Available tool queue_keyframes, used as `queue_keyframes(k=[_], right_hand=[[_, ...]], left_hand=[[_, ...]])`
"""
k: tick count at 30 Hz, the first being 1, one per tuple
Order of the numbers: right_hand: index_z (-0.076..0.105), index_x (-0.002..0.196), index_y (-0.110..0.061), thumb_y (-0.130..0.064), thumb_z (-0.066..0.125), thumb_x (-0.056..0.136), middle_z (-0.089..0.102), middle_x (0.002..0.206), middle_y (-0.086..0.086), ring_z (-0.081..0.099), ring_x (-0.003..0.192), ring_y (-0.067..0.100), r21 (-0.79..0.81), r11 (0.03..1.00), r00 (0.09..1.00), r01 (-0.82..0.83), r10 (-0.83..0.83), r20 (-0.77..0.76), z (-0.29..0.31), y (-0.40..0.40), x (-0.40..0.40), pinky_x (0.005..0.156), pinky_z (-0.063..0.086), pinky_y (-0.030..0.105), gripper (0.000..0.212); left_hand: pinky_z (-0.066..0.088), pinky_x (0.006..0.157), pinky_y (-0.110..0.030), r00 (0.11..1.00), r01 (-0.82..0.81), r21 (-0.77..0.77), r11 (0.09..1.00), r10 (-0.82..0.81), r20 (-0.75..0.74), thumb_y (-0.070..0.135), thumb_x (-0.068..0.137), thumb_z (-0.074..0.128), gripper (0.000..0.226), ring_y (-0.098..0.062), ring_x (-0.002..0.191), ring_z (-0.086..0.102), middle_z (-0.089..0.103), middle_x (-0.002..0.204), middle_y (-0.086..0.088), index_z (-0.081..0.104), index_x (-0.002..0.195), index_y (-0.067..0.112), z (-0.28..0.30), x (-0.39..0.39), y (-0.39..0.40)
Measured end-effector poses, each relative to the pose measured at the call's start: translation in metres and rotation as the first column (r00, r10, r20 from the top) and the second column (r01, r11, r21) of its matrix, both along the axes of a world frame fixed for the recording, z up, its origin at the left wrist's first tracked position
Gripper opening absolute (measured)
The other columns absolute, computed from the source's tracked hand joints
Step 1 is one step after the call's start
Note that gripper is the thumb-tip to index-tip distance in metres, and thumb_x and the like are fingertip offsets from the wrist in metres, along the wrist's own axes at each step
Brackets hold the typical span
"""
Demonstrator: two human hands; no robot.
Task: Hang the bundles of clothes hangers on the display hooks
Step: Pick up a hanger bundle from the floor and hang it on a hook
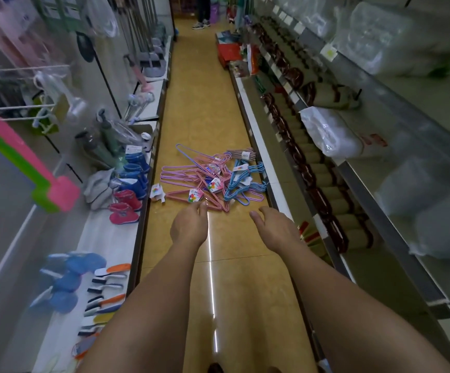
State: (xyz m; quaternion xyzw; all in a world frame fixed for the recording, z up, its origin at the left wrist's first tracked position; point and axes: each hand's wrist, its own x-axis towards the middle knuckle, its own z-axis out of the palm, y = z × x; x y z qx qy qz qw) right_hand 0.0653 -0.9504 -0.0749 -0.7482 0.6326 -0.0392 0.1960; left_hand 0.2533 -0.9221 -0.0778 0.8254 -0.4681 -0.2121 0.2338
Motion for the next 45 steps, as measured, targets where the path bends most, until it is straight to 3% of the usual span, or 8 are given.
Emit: queue_keyframes(k=[7,13,20,25,29,33,40,45], right_hand=[[0.043,0.140,-0.014,-0.052,0.023,0.100,0.051,0.139,0.009,0.049,0.124,0.026,0.017,1.000,1.000,0.017,-0.017,0.001,-0.007,-0.071,0.031,0.098,0.040,0.037,0.058],[0.049,0.133,-0.016,-0.047,0.026,0.101,0.055,0.131,0.009,0.052,0.118,0.025,-0.009,1.000,0.999,0.004,-0.004,0.034,-0.012,-0.147,0.046,0.088,0.040,0.034,0.050],[0.050,0.131,-0.014,-0.048,0.027,0.101,0.056,0.129,0.010,0.054,0.115,0.025,0.002,1.000,0.999,0.020,-0.020,0.035,-0.007,-0.261,0.051,0.087,0.043,0.035,0.051],[0.050,0.132,-0.016,-0.050,0.026,0.100,0.054,0.130,0.009,0.053,0.116,0.025,0.017,0.999,0.999,0.037,-0.038,0.028,-0.012,-0.336,0.042,0.088,0.043,0.035,0.053],[0.046,0.137,-0.017,-0.050,0.026,0.100,0.053,0.134,0.009,0.053,0.119,0.026,0.036,0.998,0.999,0.046,-0.047,0.021,-0.026,-0.385,0.035,0.093,0.045,0.038,0.053],[0.050,0.132,-0.017,-0.052,0.026,0.100,0.058,0.125,0.008,0.057,0.109,0.024,0.041,0.998,0.998,0.055,-0.056,0.006,-0.041,-0.428,0.031,0.086,0.048,0.038,0.053],[0.056,0.121,-0.017,-0.053,0.026,0.099,0.062,0.115,0.006,0.060,0.101,0.023,0.045,0.996,0.997,0.071,-0.072,0.010,-0.055,-0.508,0.039,0.083,0.049,0.037,0.052],[0.052,0.127,-0.014,-0.051,0.027,0.100,0.058,0.122,0.009,0.057,0.109,0.026,0.051,0.994,0.996,0.094,-0.094,-0.006,-0.060,-0.579,0.057,0.088,0.047,0.037,0.052]], left_hand=[[0.050,0.080,-0.034,1.000,0.022,0.026,0.999,-0.022,-0.007,0.040,0.102,0.028,0.043,-0.024,0.099,0.060,0.065,0.109,-0.008,0.059,0.121,0.017,-0.010,0.031,-0.065],[0.047,0.080,-0.034,1.000,0.012,0.028,1.000,-0.012,0.019,0.040,0.102,0.027,0.045,-0.026,0.103,0.059,0.065,0.114,-0.009,0.057,0.127,0.018,-0.019,0.048,-0.141],[0.041,0.073,-0.031,0.999,0.013,0.018,1.000,-0.014,0.040,0.040,0.102,0.027,0.043,-0.023,0.099,0.059,0.066,0.107,-0.007,0.060,0.120,0.017,-0.012,0.053,-0.251],[0.044,0.079,-0.034,0.999,0.029,0.031,0.999,-0.030,0.028,0.039,0.102,0.028,0.042,-0.028,0.101,0.059,0.066,0.109,-0.008,0.061,0.114,0.016,-0.018,0.045,-0.326],[0.041,0.072,-0.033,0.999,0.049,0.041,0.998,-0.050,0.011,0.039,0.101,0.030,0.041,-0.031,0.094,0.060,0.067,0.100,-0.011,0.063,0.101,0.014,-0.034,0.041,-0.376],[0.045,0.073,-0.035,0.996,0.092,0.039,0.995,-0.092,-0.012,0.037,0.101,0.029,0.042,-0.031,0.089,0.060,0.065,0.092,-0.011,0.063,0.096,0.012,-0.043,0.038,-0.419],[0.042,0.075,-0.034,0.991,0.134,0.054,0.990,-0.133,-0.022,0.036,0.102,0.030,0.043,-0.032,0.097,0.060,0.067,0.104,-0.014,0.063,0.109,0.009,-0.059,0.045,-0.503],[0.038,0.073,-0.033,0.989,0.147,0.068,0.987,-0.147,-0.001,0.037,0.102,0.029,0.042,-0.032,0.102,0.059,0.066,0.109,-0.012,0.061,0.117,0.013,-0.067,0.064,-0.580]])
